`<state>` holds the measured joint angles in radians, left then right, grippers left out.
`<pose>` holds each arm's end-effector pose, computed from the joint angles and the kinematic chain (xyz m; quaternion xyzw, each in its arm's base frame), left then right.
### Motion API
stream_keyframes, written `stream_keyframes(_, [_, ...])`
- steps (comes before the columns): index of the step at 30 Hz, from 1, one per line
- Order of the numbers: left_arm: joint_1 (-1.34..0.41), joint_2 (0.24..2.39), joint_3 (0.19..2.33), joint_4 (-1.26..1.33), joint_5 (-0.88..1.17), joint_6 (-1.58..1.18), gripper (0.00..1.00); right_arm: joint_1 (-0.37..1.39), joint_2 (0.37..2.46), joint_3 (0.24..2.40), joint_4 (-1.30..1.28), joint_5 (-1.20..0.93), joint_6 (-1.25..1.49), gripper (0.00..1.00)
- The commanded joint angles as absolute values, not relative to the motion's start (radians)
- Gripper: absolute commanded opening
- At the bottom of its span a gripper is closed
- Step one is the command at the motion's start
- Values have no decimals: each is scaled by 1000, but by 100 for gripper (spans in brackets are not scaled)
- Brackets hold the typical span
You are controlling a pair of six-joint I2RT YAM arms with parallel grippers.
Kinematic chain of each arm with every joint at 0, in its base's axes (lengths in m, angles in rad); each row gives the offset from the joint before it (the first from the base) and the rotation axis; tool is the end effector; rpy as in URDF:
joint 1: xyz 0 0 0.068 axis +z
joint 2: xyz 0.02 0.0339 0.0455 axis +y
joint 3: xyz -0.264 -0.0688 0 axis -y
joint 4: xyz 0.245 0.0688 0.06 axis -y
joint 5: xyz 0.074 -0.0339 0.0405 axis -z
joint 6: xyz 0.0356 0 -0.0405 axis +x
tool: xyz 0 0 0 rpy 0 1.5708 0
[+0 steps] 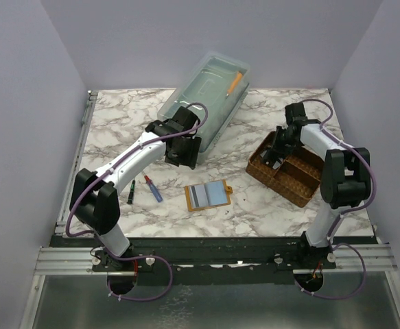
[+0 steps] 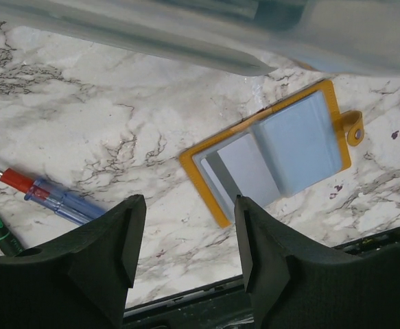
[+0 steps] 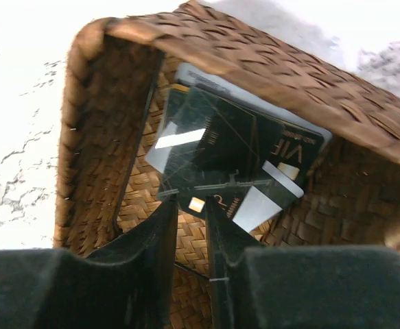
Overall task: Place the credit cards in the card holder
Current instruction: Pick up the credit card from the storage box.
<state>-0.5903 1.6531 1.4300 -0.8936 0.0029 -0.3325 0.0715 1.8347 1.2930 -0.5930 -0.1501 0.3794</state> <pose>0.2841 -0.1904 0.2824 0.1256 0.9662 -0.1015 0.2009 0.3745 0.0322 0.1945 0.1333 0.9645 0.1196 0.1939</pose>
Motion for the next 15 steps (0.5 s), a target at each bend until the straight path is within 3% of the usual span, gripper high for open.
stream_keyframes(1, [-565, 1626, 1420, -936, -1, -279, 61, 72, 1856, 1326, -676, -35, 502, 28])
stream_keyframes(15, [-525, 1575, 1364, -932, 25, -264, 61, 76, 1953, 1364, -735, -51, 617, 50])
